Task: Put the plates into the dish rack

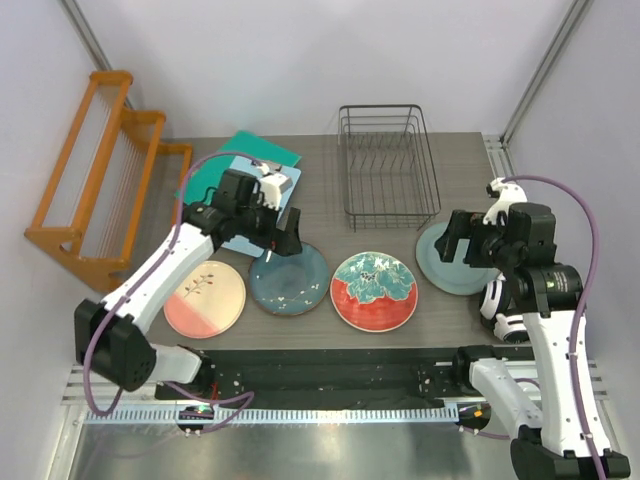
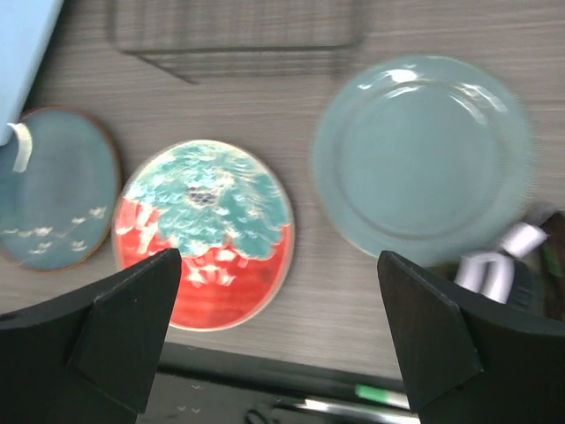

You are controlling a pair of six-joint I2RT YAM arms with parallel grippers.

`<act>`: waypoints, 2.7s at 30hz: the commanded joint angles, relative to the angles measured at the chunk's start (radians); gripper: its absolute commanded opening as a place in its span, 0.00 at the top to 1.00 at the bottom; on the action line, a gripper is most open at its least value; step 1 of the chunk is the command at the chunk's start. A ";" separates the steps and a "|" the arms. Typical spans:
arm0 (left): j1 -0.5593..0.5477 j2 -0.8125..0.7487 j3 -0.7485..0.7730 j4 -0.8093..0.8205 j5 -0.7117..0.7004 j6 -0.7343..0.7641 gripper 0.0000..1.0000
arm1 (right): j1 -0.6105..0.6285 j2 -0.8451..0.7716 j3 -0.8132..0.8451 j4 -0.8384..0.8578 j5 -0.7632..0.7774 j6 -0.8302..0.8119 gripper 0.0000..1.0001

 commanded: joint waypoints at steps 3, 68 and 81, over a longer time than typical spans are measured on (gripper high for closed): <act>-0.059 0.163 0.080 -0.006 0.117 0.044 0.05 | -0.028 0.079 -0.124 0.180 -0.330 0.179 0.01; -0.188 0.892 0.307 0.157 0.620 -0.010 1.00 | -0.094 0.447 -0.657 0.610 -0.579 0.504 0.22; -0.193 0.967 0.401 -0.044 0.662 0.140 0.68 | -0.031 0.347 -0.666 0.572 -0.542 0.486 0.30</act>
